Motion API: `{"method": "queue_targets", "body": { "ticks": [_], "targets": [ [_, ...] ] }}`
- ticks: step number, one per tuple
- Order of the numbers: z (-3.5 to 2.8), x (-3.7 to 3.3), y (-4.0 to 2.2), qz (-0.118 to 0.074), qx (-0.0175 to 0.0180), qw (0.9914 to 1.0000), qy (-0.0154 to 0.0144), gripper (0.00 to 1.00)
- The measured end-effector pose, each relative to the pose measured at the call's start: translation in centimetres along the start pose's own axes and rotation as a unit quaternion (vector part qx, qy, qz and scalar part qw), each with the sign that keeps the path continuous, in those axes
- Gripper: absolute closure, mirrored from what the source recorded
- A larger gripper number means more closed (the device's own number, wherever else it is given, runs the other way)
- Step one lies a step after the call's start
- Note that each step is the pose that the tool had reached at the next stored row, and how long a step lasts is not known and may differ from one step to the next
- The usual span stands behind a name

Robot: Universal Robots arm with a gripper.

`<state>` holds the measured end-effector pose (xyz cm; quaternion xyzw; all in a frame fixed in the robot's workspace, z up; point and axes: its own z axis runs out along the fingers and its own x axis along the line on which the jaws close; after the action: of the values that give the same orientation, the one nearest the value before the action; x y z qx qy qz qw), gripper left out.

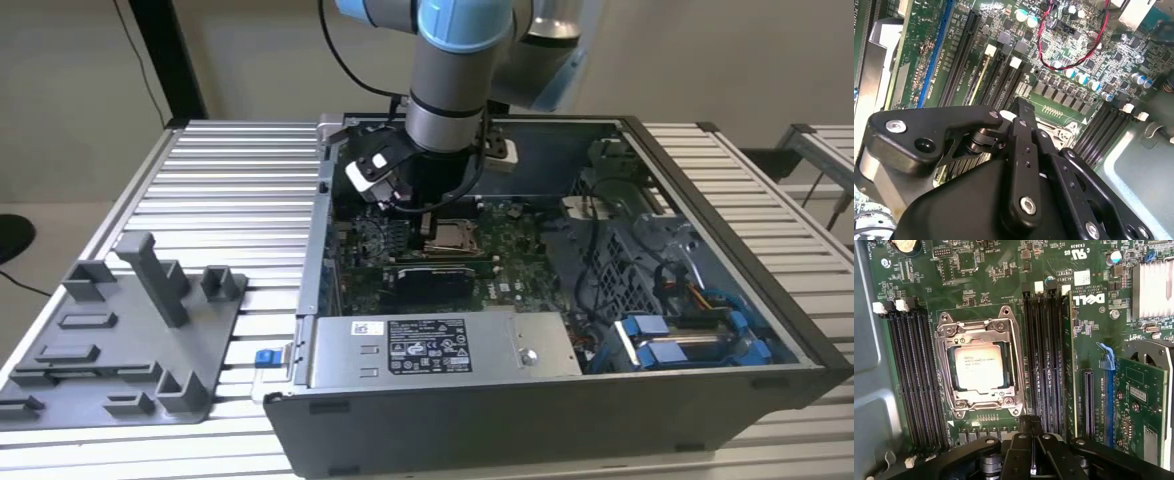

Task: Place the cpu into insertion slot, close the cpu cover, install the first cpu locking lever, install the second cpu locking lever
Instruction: 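Install the second cpu locking lever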

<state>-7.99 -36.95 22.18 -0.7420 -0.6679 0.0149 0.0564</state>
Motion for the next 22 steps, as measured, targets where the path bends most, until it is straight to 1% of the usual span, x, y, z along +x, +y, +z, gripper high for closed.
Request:
{"method": "queue_targets", "body": {
  "ticks": [2,5,7,10,14,19,22],
  "targets": [
    [0.06,0.0,0.0,0.0,0.0,1.0,0.0005,1.0],
    [0.16,0.0,0.01,0.0,0.0002,1.0,0.0025,1.0],
    [0.3,0.01,0.03,0.0,0.0002,0.99999,0.0039,1.0],
    [0.58,0.01,0.06,0.0,0.0004,0.99999,0.0048,1.0],
    [0.75,0.06,0.07,-0.001,0.0006,0.99998,0.0069,1.0],
    [0.96,0.15,-0.01,0.0,0.0005,0.99995,0.0104,1.0],
    [1.09,0.21,-0.16,0.001,0.0005,0.99993,0.0117,1.0]
  ]
}}
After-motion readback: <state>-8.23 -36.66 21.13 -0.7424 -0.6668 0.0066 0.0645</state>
